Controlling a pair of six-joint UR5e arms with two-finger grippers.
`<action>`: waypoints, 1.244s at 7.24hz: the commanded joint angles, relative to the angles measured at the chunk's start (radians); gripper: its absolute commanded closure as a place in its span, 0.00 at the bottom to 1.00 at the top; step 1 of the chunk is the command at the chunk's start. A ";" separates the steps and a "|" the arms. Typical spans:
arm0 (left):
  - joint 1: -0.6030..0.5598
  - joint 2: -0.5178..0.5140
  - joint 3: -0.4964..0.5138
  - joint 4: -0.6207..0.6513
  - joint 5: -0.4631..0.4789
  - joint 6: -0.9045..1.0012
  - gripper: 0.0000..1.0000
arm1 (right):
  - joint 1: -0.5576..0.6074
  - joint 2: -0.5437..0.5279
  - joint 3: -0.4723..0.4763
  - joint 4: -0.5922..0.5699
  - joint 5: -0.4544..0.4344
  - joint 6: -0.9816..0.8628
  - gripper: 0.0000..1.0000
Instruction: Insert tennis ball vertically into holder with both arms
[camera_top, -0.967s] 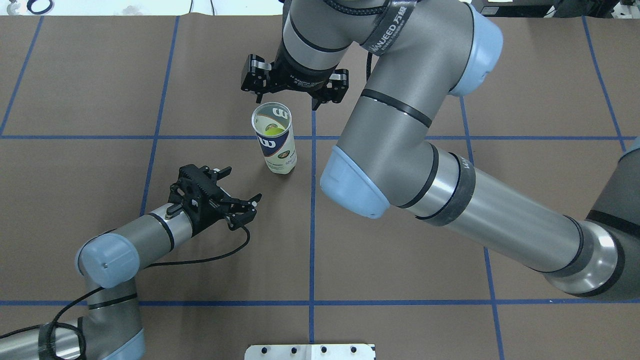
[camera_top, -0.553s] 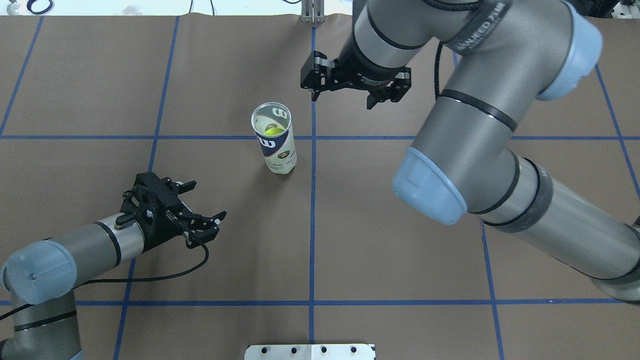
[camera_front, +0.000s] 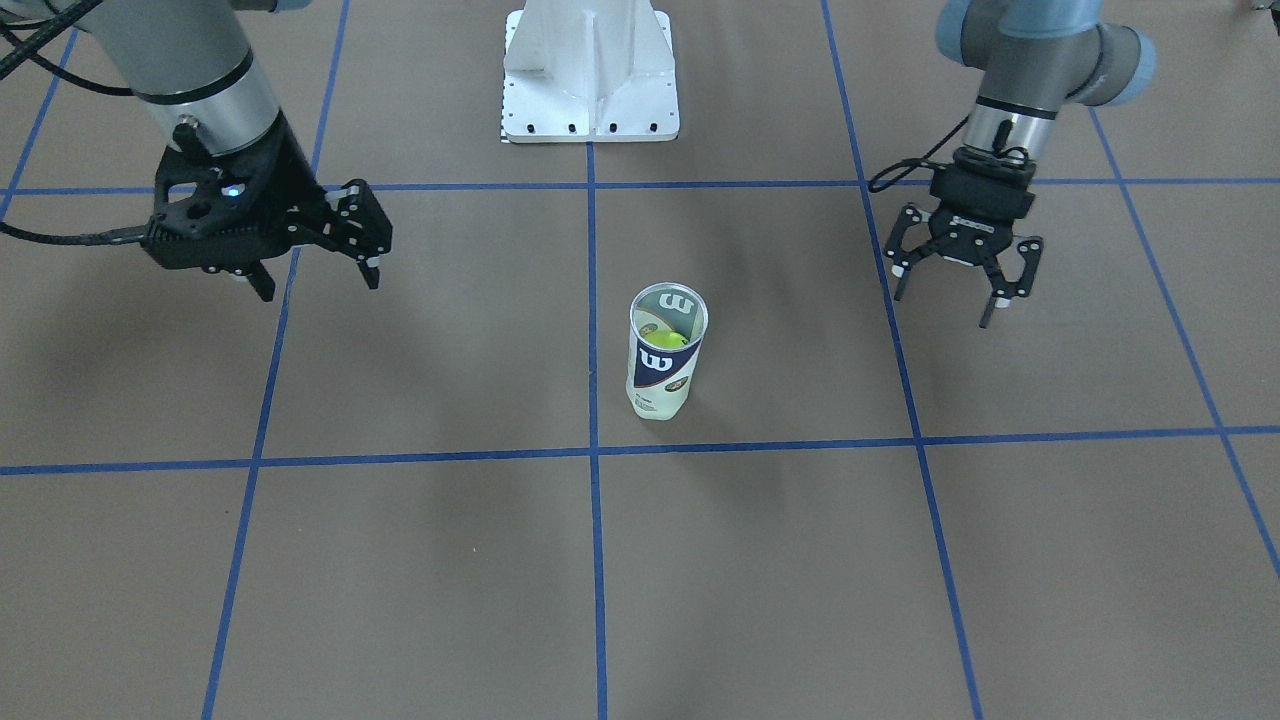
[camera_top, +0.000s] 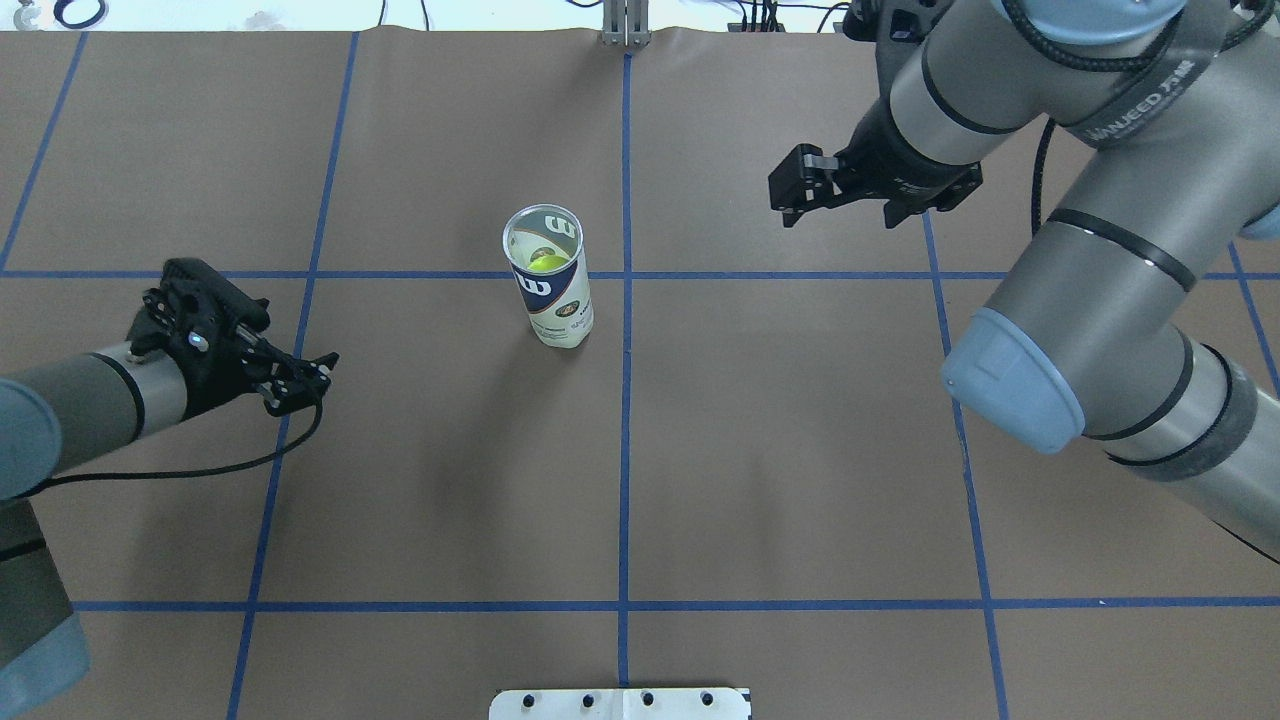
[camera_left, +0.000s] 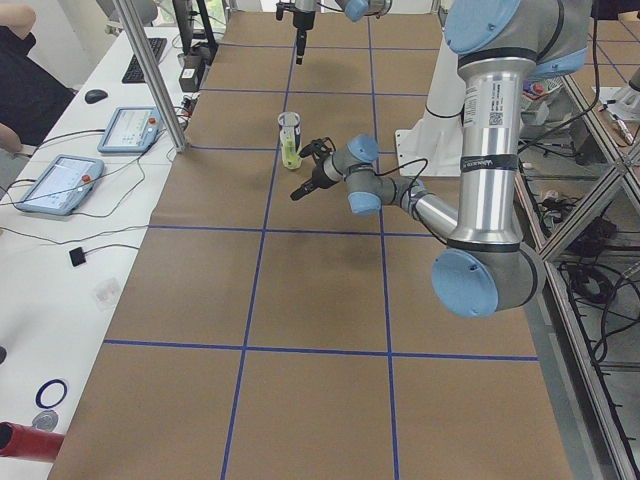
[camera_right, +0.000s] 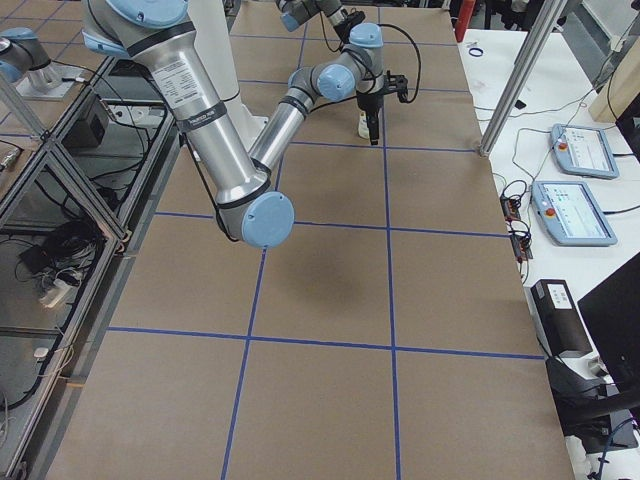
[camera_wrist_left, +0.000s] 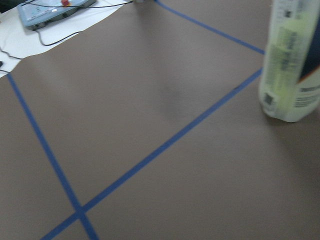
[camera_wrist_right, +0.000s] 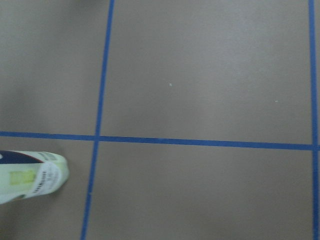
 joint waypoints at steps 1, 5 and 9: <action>-0.371 -0.061 0.095 0.150 -0.332 0.083 0.01 | 0.143 -0.079 -0.104 0.002 0.070 -0.272 0.00; -0.552 -0.123 0.327 0.186 -0.506 0.306 0.00 | 0.451 -0.100 -0.342 0.002 0.201 -0.622 0.00; -0.564 -0.141 0.314 0.517 -0.547 0.313 0.00 | 0.506 -0.290 -0.385 0.250 0.184 -0.536 0.00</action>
